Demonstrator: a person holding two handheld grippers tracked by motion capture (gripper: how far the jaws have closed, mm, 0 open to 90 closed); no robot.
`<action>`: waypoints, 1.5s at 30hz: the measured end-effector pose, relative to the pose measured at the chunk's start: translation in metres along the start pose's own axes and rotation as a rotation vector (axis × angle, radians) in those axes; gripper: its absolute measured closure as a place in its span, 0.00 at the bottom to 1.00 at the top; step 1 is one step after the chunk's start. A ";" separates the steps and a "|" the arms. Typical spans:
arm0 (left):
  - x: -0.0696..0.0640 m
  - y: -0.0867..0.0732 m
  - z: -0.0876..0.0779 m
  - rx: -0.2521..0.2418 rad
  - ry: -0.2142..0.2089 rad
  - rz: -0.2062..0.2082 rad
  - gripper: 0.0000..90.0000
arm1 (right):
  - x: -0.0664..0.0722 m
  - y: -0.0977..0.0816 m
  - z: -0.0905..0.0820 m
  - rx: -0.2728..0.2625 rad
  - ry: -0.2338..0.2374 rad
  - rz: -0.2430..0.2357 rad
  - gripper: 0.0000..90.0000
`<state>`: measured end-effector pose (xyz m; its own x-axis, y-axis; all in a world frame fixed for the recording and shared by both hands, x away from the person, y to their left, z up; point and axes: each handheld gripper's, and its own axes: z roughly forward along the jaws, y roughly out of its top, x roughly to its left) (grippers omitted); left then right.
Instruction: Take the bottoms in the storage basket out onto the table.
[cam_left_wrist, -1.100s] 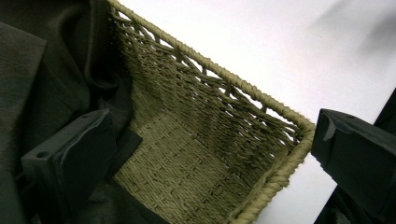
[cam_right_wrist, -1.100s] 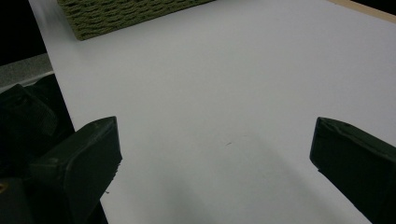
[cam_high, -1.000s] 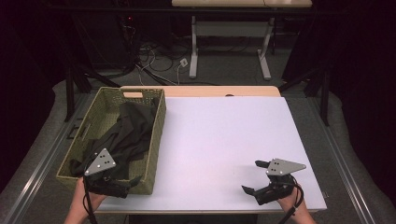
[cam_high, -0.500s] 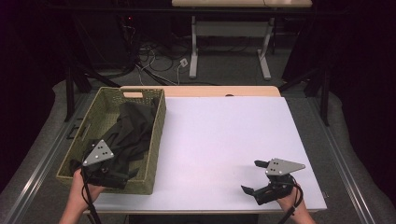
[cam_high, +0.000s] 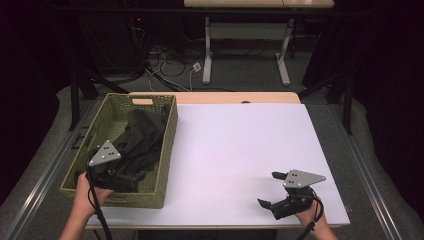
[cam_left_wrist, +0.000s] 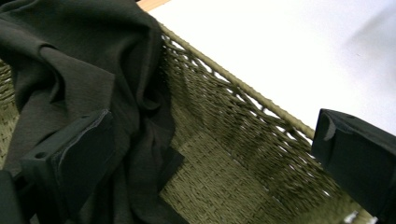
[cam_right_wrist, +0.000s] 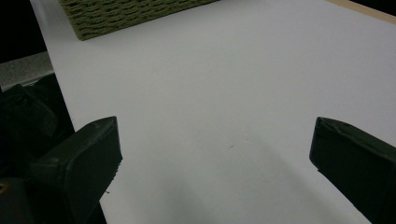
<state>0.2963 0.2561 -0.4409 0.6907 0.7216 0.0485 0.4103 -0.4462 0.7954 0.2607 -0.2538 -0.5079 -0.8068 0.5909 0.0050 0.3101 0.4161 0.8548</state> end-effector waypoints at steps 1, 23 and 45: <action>0.002 0.001 0.001 0.003 0.004 -0.001 0.00 | 0.000 0.000 0.001 -0.005 0.000 0.002 0.02; 0.043 0.014 0.018 0.088 0.047 -0.034 0.00 | -0.001 -0.001 0.001 0.004 -0.006 -0.001 0.02; 0.090 0.029 0.039 0.205 0.102 -0.086 0.00 | -0.002 -0.001 0.002 0.001 0.005 0.005 0.02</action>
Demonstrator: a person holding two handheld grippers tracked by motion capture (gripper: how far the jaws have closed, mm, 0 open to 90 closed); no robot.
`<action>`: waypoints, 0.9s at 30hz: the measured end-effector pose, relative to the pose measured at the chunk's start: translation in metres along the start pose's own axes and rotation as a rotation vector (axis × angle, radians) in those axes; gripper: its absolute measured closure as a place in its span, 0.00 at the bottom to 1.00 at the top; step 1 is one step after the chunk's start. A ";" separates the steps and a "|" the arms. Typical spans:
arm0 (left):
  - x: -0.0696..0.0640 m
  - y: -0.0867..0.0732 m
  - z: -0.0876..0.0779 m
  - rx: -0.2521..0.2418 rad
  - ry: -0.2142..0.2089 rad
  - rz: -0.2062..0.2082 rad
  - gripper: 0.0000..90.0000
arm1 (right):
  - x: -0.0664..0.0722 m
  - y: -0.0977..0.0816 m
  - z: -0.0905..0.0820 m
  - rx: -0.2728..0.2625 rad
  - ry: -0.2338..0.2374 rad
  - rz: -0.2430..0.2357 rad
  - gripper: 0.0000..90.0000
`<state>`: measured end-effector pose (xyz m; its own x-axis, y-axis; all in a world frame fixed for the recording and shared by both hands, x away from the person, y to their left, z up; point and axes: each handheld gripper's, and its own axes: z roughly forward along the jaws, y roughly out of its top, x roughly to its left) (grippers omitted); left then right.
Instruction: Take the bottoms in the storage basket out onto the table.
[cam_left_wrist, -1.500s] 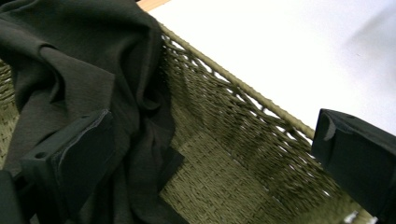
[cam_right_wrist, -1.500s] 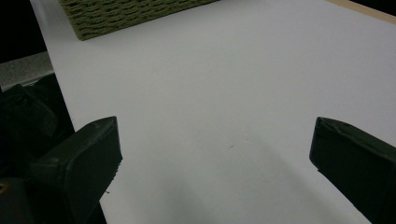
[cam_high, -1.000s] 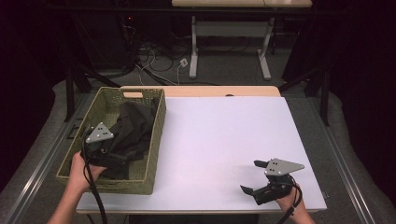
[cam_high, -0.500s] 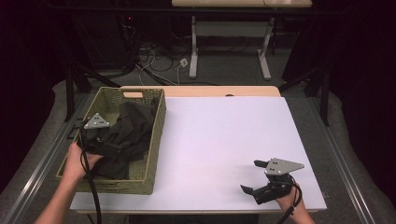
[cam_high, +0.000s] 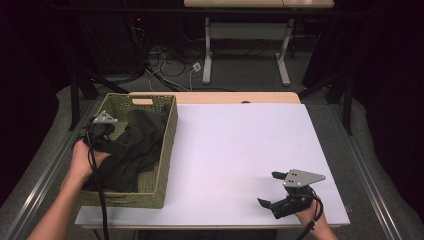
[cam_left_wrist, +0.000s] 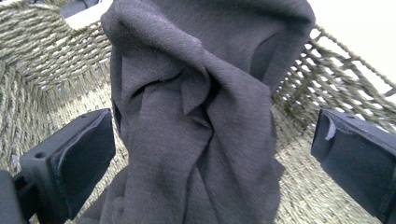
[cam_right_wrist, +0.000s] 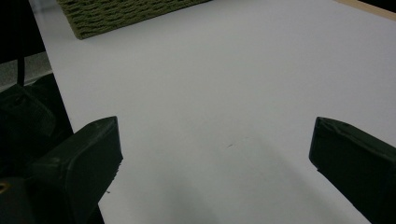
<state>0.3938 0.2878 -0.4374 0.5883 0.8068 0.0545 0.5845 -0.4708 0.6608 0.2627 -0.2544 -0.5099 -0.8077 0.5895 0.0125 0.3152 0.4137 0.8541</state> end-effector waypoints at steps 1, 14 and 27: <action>0.000 0.001 0.003 -0.001 0.000 -0.005 0.00 | 0.000 0.000 0.000 0.001 0.000 0.000 0.02; 0.007 0.006 0.033 0.104 -0.012 0.008 0.00 | -0.001 0.000 0.000 0.000 0.006 -0.002 0.03; 0.008 0.005 0.055 0.172 -0.010 0.009 0.00 | 0.000 0.000 0.000 -0.009 0.022 -0.008 0.03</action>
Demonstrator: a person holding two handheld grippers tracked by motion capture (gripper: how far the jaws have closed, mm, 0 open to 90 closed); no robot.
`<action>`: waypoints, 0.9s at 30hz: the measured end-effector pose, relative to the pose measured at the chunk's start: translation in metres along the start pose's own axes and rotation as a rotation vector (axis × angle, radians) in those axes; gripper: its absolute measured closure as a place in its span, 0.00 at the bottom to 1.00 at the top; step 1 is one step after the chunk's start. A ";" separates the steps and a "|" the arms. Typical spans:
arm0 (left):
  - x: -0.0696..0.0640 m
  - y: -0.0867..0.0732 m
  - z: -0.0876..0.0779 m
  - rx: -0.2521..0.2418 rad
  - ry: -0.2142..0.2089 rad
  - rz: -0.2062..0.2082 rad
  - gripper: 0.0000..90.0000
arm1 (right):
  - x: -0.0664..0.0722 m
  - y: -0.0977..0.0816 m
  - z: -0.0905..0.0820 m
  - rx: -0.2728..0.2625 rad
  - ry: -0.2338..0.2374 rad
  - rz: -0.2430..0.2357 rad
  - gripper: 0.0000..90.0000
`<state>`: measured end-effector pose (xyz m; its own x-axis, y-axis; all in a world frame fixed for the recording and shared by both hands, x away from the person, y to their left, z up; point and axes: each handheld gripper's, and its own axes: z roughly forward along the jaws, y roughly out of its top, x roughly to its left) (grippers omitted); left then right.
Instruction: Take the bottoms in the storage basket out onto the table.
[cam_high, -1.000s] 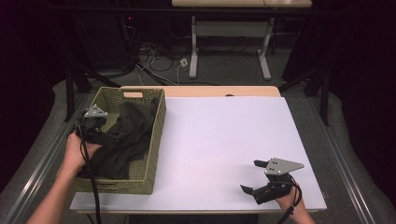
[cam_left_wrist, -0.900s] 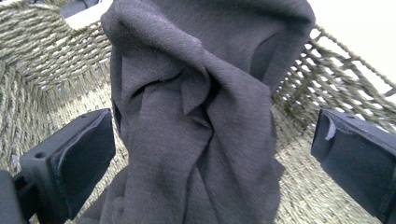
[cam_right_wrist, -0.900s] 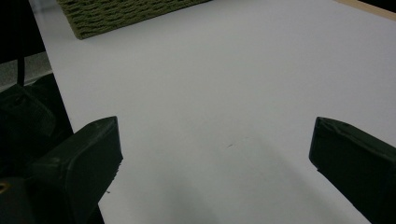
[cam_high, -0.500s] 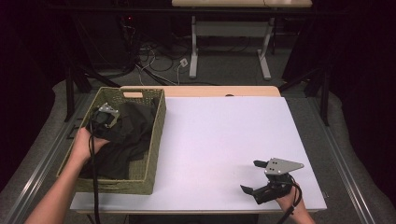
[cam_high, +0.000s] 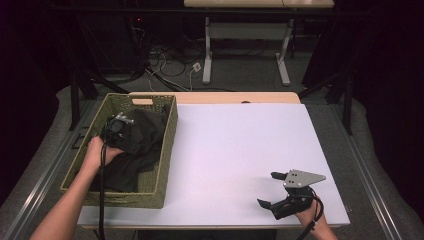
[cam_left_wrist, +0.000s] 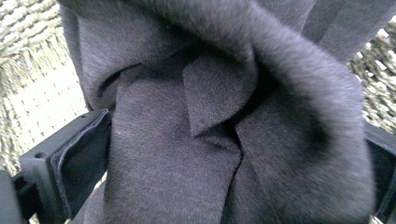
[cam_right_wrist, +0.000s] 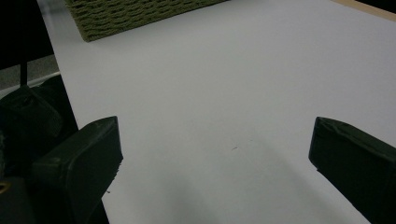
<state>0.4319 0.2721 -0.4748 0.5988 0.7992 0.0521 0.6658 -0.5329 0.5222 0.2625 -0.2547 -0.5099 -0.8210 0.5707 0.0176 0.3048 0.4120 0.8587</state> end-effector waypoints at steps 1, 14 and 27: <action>0.000 0.000 0.002 0.006 -0.001 -0.005 0.00 | 0.000 0.000 0.000 0.002 0.000 -0.004 0.03; 0.005 -0.003 0.015 0.051 -0.003 -0.015 0.00 | 0.001 0.000 0.001 0.007 -0.003 0.005 0.03; 0.005 -0.005 0.023 0.096 -0.010 -0.025 0.00 | 0.001 0.000 0.000 0.010 0.000 0.004 0.03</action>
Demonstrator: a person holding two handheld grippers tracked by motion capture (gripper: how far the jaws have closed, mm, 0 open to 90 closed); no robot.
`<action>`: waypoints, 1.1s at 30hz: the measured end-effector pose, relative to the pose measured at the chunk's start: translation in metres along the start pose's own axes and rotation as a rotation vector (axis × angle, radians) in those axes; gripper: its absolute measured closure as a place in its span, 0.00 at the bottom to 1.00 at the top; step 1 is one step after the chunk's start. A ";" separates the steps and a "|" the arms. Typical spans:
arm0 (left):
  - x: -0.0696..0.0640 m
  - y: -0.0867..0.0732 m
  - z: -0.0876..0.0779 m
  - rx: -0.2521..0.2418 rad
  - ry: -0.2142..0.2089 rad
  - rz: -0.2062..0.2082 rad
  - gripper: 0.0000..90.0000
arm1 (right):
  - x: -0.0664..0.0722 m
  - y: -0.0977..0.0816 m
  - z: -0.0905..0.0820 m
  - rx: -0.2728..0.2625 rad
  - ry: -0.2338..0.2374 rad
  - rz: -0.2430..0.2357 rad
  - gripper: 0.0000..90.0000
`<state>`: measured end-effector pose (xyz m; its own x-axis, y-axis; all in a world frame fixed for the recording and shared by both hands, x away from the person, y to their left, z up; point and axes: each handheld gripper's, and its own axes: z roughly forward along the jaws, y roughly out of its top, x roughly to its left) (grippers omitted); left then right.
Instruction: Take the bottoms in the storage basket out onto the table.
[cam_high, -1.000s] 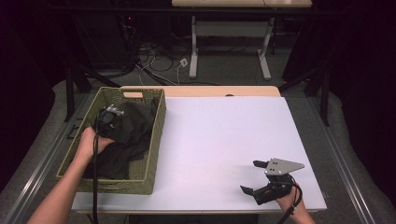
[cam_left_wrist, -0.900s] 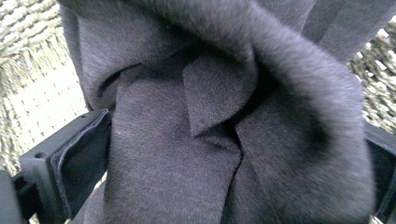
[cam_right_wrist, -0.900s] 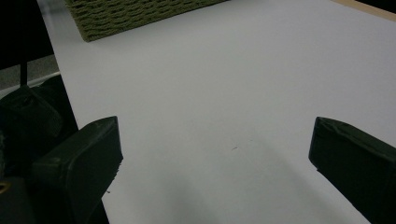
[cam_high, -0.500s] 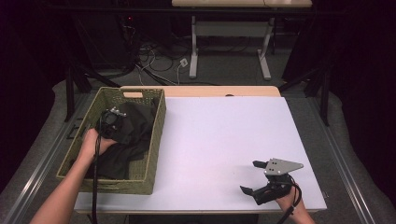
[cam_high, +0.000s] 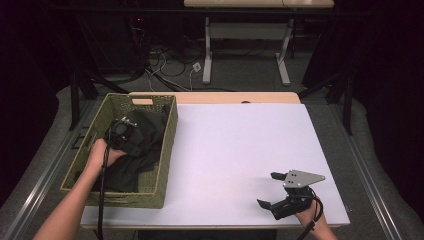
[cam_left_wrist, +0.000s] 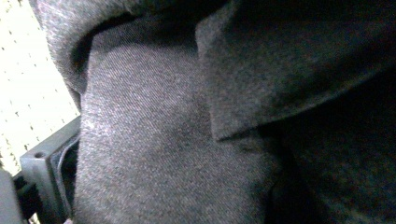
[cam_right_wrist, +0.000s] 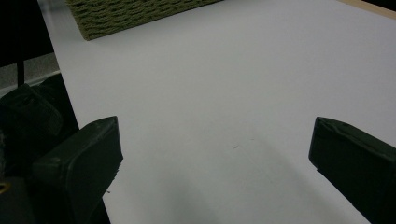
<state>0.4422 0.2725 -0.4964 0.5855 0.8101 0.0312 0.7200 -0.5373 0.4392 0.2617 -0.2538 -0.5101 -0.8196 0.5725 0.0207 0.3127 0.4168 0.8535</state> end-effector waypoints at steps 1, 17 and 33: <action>0.000 0.000 0.001 0.006 -0.002 0.003 0.00 | 0.000 0.000 0.000 -0.002 0.001 0.000 0.03; -0.001 -0.004 0.010 0.046 -0.035 0.015 0.18 | 0.001 0.001 0.000 -0.002 0.002 0.000 0.03; -0.005 -0.007 0.012 0.050 -0.016 0.044 0.56 | 0.000 0.001 0.003 -0.004 0.000 -0.006 0.03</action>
<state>0.4384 0.2697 -0.5106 0.6230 0.7815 0.0349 0.7106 -0.5840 0.3925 0.2630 -0.2513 -0.5105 -0.8216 0.5698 0.0158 0.3059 0.4174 0.8557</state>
